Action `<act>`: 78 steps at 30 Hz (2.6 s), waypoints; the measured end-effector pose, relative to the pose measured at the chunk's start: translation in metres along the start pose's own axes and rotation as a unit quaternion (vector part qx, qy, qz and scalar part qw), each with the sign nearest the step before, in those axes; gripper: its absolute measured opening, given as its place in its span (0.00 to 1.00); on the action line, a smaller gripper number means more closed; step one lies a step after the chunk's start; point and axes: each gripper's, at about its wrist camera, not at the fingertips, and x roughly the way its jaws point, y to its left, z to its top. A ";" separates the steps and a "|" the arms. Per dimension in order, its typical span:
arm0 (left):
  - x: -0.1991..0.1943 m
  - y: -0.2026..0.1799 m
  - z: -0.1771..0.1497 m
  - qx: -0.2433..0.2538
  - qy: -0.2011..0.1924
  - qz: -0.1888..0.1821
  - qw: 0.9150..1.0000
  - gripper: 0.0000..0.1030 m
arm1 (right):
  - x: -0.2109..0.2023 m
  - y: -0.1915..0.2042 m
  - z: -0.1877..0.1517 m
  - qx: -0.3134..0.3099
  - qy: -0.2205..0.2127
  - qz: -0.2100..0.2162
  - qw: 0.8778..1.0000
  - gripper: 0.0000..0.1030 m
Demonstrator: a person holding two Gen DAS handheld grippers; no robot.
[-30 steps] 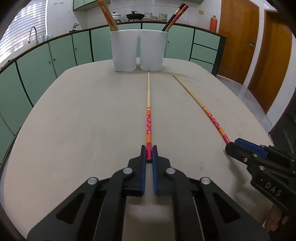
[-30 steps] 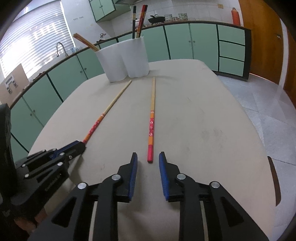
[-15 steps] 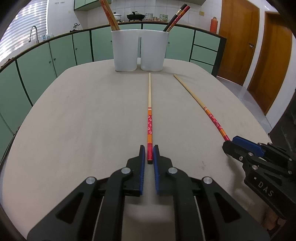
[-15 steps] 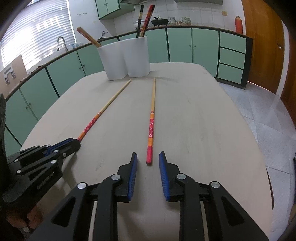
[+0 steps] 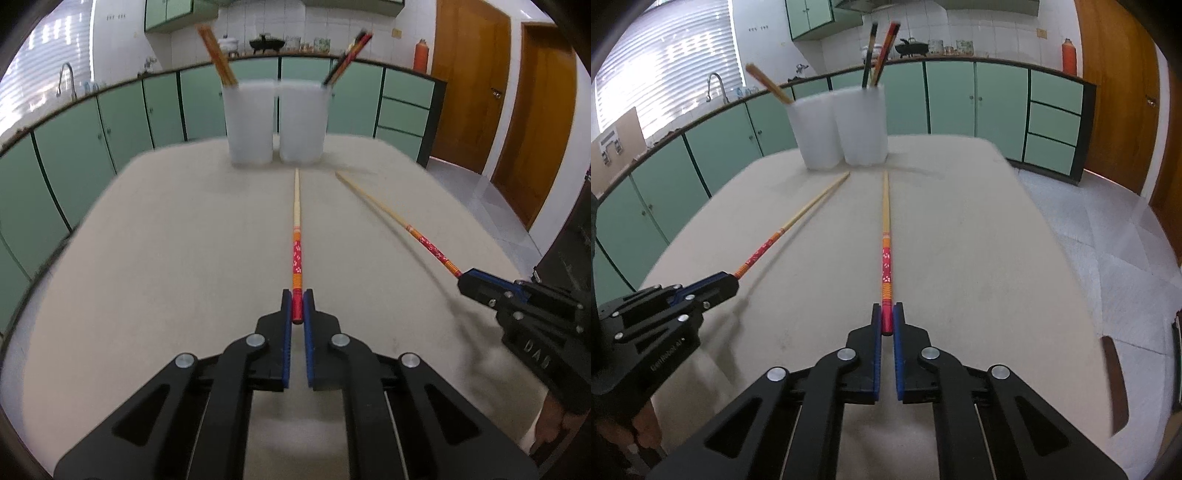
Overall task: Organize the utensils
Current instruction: 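Lift both red-patterned chopsticks with both tools and carry them over the white holder, then lower both chopsticks into the holder and open both tools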
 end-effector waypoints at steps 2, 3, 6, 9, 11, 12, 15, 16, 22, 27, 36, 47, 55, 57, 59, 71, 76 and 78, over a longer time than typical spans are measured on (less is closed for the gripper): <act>-0.010 0.002 0.008 0.004 -0.012 0.007 1.000 0.05 | -0.012 0.000 0.010 -0.006 -0.016 0.002 1.000 0.06; -0.015 0.003 0.012 0.003 -0.017 0.008 1.000 0.05 | -0.016 0.001 0.013 -0.008 -0.021 0.003 1.000 0.06; -0.031 0.007 0.026 0.001 -0.038 0.008 0.999 0.05 | -0.032 0.004 0.028 -0.016 -0.043 0.005 0.999 0.06; -0.046 0.008 0.040 0.003 -0.058 0.012 0.998 0.05 | -0.044 0.008 0.042 -0.025 -0.061 0.005 0.998 0.06; -0.053 0.008 0.046 0.003 -0.068 0.010 0.998 0.05 | -0.051 0.008 0.050 -0.030 -0.069 0.003 0.997 0.06; -0.058 0.009 0.051 0.003 -0.074 0.010 0.997 0.05 | -0.054 0.009 0.055 -0.033 -0.073 0.002 0.997 0.06; -0.071 0.012 0.063 -0.003 -0.091 0.002 0.996 0.05 | -0.061 0.010 0.067 -0.046 -0.079 -0.004 0.996 0.06; -0.074 0.013 0.067 -0.003 -0.096 0.000 0.995 0.05 | -0.063 0.010 0.071 -0.052 -0.081 -0.006 0.995 0.06; -0.084 0.017 0.096 -0.002 -0.115 -0.020 0.993 0.05 | -0.072 0.011 0.098 -0.071 -0.089 -0.001 0.993 0.06; -0.085 0.017 0.118 0.004 -0.120 -0.033 0.992 0.05 | -0.077 0.011 0.123 -0.075 -0.095 0.020 0.992 0.06; -0.083 0.021 0.142 0.011 -0.117 -0.044 0.992 0.05 | -0.076 0.014 0.163 -0.088 -0.090 0.057 0.990 0.06; -0.087 0.030 0.163 0.010 -0.131 -0.047 0.990 0.05 | -0.068 0.024 0.195 -0.104 -0.092 0.079 0.987 0.06; -0.099 0.039 0.194 0.008 -0.161 -0.044 0.986 0.05 | -0.079 0.037 0.229 -0.116 -0.121 0.099 0.981 0.06; -0.103 0.041 0.205 0.009 -0.174 -0.042 0.984 0.05 | -0.084 0.041 0.242 -0.120 -0.134 0.102 0.978 0.06; -0.108 0.041 0.216 0.010 -0.189 -0.039 0.981 0.05 | -0.089 0.045 0.257 -0.124 -0.150 0.102 0.976 0.06; -0.087 0.033 0.289 0.012 -0.240 -0.009 0.971 0.05 | -0.080 0.052 0.333 -0.117 -0.196 0.084 0.970 0.05; -0.049 0.030 0.297 0.021 -0.218 0.004 0.976 0.05 | -0.043 0.048 0.346 -0.109 -0.190 0.075 0.973 0.05; -0.031 0.029 0.298 0.023 -0.206 0.009 0.978 0.05 | -0.026 0.046 0.347 -0.104 -0.182 0.072 0.975 0.05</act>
